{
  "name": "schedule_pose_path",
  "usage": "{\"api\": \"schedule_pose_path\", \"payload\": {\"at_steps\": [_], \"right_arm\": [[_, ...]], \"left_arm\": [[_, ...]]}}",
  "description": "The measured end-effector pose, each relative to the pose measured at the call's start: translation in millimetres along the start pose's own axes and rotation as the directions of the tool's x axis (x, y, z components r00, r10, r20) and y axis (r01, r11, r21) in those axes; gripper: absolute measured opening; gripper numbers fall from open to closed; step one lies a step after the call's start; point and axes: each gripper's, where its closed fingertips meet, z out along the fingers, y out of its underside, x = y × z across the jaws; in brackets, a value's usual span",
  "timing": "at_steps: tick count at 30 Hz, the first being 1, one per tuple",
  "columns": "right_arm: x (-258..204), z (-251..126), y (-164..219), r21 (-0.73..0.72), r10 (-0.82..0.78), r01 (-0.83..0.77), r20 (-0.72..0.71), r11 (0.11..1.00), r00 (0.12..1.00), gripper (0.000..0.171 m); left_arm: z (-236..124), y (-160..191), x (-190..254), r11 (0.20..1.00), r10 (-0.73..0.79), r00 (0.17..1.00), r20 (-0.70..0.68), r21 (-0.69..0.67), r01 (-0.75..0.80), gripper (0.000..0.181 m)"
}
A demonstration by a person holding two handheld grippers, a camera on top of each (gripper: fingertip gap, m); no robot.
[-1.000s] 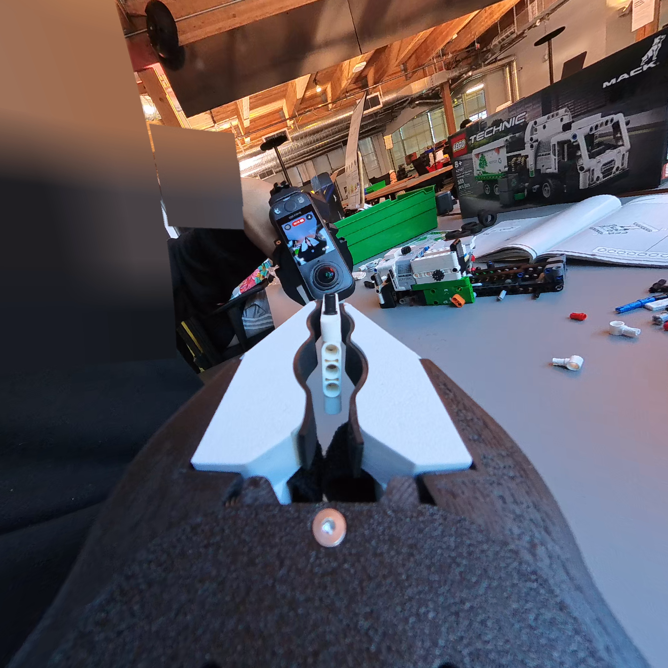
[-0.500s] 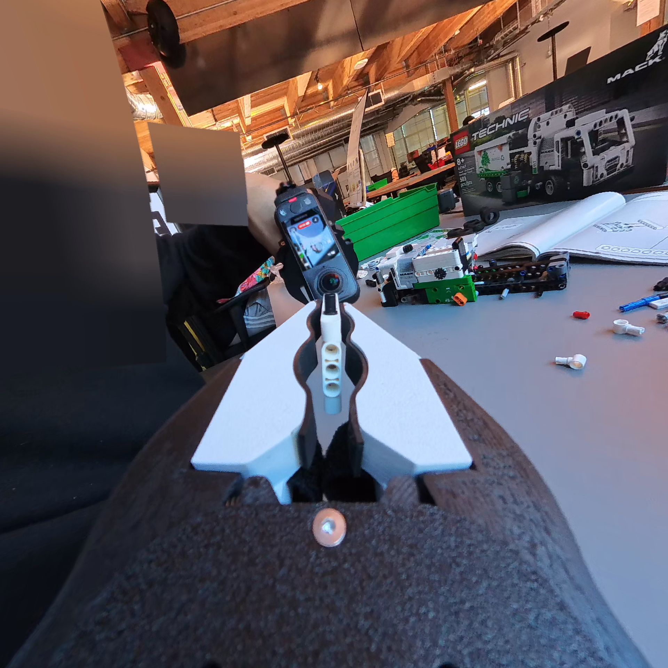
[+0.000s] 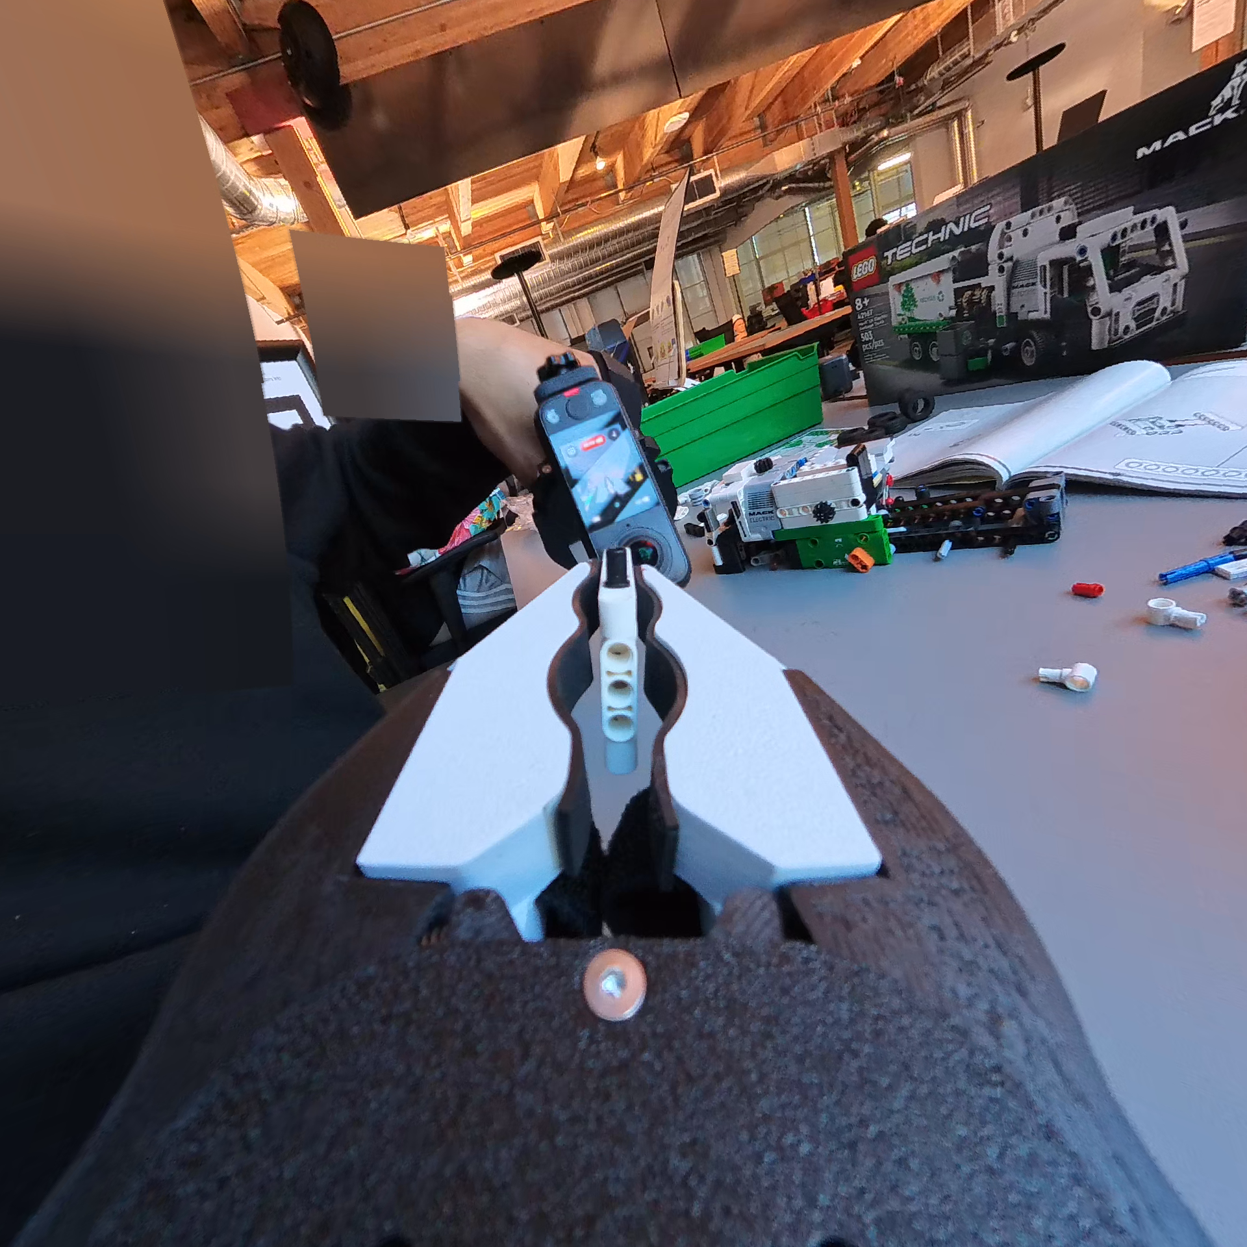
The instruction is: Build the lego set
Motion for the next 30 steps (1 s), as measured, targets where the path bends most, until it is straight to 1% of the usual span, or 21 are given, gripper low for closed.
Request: {"api": "schedule_pose_path", "payload": {"at_steps": [30], "right_arm": [[-0.6, -0.2, 0.1, -0.001, 0.000, 0.000, 0.003, 1.000, 1.000, 0.007]], "left_arm": [[0.5, -1.1, -1.0, 1.000, 0.000, 1.000, -0.006, -0.031, 0.000, 0.004]]}}
